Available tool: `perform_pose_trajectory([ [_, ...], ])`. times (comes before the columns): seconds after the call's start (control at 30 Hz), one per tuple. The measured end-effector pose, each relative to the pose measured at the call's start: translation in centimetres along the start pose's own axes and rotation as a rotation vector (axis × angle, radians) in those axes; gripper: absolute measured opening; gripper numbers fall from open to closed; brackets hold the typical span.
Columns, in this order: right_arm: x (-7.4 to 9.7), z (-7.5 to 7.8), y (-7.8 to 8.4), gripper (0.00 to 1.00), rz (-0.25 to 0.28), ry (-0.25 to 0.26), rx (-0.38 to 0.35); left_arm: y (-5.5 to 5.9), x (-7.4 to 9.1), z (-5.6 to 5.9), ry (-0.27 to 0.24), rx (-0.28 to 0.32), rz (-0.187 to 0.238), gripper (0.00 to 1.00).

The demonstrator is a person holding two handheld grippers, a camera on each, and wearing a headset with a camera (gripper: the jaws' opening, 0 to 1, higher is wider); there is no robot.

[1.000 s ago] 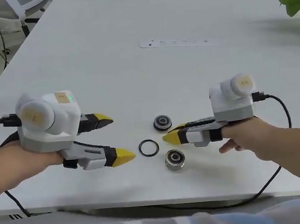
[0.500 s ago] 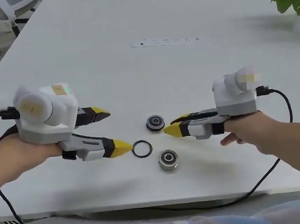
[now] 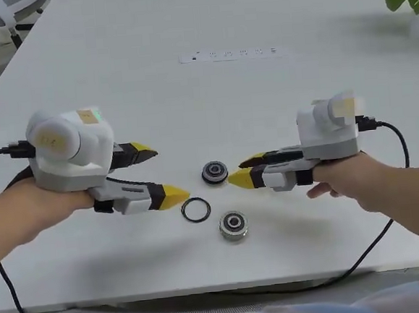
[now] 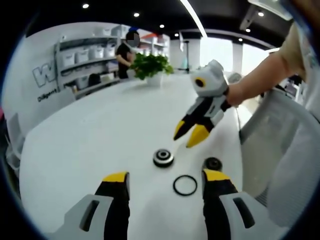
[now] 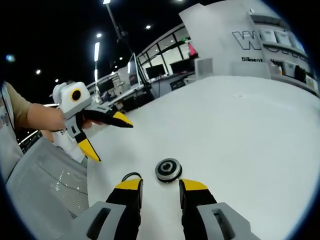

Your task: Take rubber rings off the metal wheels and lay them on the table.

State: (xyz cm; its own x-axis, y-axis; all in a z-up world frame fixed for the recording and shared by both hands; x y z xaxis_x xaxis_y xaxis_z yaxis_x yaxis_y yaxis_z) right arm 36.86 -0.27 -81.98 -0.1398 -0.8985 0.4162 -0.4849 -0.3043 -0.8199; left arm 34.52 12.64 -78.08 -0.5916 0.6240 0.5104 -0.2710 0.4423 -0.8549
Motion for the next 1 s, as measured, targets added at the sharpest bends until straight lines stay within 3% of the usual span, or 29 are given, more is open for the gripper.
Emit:
perform_pose_trajectory([
  [0.53,-1.1,0.3,0.4,0.33,-0.016,-0.026,0.046,0.0,-2.3,-0.6,0.016,0.015,-0.014,0.54],
  [1.0,-1.9,0.5,0.6,0.36,-0.037,-0.053,0.099,0.1,-4.1,-0.1,0.044,0.013,-0.032,0.46],
])
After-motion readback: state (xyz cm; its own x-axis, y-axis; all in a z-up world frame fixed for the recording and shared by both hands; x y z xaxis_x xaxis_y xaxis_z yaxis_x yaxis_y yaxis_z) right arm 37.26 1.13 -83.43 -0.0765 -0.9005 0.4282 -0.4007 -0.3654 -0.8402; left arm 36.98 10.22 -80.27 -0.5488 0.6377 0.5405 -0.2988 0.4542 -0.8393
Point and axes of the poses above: the centre of the closed fingertips' face, and the gripper's own axes: x roughly backward along the fingers, z roughly to its right, y roughly out of its underside, the point moved 3 cm from there along x, roughly backward along the fingers, and after that the axes turned 10 degrees about -y, right-handed, at the moved point
